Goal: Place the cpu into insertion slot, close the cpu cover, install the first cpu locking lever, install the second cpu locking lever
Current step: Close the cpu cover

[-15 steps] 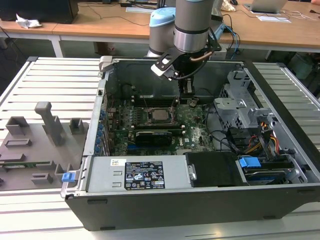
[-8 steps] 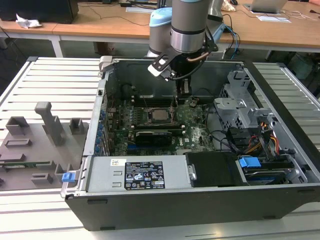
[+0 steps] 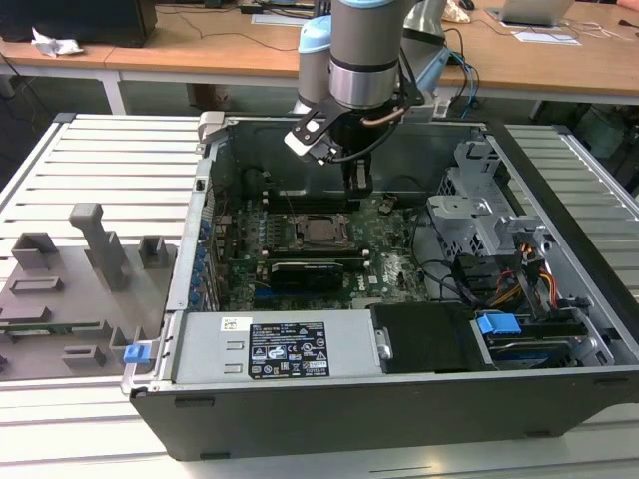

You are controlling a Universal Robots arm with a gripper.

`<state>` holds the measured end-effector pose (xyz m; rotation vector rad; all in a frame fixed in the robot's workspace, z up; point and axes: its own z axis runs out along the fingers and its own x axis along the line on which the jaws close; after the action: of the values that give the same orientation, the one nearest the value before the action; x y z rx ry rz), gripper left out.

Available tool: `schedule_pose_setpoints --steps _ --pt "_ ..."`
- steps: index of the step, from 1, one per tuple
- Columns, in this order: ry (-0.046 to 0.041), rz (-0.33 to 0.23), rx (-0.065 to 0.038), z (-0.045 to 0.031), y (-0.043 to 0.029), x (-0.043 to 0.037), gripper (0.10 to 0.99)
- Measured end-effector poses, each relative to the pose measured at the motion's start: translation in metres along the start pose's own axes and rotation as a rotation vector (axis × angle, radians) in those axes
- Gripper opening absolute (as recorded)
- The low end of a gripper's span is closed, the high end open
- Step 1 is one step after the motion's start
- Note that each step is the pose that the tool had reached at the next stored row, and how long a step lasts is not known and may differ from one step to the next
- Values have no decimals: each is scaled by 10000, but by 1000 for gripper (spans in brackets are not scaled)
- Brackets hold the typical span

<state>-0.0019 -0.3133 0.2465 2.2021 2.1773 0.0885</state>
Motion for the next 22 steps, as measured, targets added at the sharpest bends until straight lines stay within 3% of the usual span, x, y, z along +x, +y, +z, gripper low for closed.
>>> schedule_pose_setpoints --steps 7,10,12,13,14,15,17,22 --pt "0 1 5 63 -226 -5 106" --pt "0 0 92 99 -247 -22 106" --pt "-3 4 260 113 -248 -24 106" --pt "-5 8 415 118 -249 -25 106" --pt "-9 13 701 121 -248 -26 106" --pt "-12 16 907 122 -249 -27 106" --pt "-3 19 1210 130 -249 -27 106" --pt "-1 17 1224 166 -315 -28 106"
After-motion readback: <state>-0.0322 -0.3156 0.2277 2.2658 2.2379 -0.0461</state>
